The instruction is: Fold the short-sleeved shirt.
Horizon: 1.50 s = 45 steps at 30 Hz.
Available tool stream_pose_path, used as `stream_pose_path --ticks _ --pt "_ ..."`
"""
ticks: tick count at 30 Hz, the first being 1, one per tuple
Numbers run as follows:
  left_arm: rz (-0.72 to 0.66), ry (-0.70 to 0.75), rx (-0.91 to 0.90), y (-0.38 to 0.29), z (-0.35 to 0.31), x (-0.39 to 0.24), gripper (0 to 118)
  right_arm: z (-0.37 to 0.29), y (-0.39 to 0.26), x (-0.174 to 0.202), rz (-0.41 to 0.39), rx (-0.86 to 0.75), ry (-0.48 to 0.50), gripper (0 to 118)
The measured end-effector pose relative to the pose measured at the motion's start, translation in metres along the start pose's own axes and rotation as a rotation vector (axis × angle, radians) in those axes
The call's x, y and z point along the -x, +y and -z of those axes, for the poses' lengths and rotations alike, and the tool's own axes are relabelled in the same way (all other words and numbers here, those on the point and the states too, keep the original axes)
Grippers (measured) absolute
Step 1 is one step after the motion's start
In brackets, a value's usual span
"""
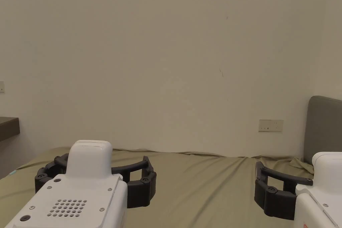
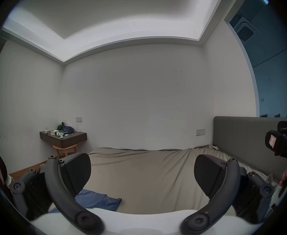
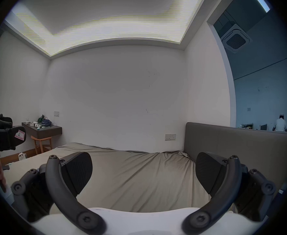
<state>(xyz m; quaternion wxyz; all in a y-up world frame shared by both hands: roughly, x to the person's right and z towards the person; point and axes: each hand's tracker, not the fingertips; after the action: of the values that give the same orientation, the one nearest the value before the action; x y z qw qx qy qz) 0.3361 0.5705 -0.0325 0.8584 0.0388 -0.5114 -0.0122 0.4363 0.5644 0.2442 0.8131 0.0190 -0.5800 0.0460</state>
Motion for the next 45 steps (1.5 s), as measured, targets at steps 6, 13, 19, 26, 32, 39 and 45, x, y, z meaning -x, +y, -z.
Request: stream_pose_path --ticks 6,13,19,26,32,39,45 --pt "-0.074 -0.062 0.005 -0.005 -0.004 0.013 118 -0.001 -0.001 -0.003 0.026 0.059 0.071 117" --pt "-0.039 0.013 0.037 -0.008 0.000 0.014 11 0.001 -0.009 -0.006 0.032 0.085 0.085 5" --pt "-0.112 -0.057 0.114 -0.020 0.009 0.011 11 -0.009 -0.016 -0.020 0.017 0.064 0.038 5" --pt "-0.092 -0.078 0.077 -0.021 0.007 -0.001 11 -0.013 -0.011 -0.037 0.001 0.006 -0.035 6" --pt "-0.109 -0.073 0.137 -0.020 0.004 0.039 11 0.011 -0.010 -0.022 -0.063 0.049 0.011 6" --pt "-0.043 0.399 0.241 -0.033 -0.045 0.162 11 0.048 -0.009 0.101 0.090 0.111 0.459 6" --pt "-0.016 0.546 0.266 -0.035 -0.090 0.209 11 0.026 0.001 0.214 0.182 0.113 0.932 6"
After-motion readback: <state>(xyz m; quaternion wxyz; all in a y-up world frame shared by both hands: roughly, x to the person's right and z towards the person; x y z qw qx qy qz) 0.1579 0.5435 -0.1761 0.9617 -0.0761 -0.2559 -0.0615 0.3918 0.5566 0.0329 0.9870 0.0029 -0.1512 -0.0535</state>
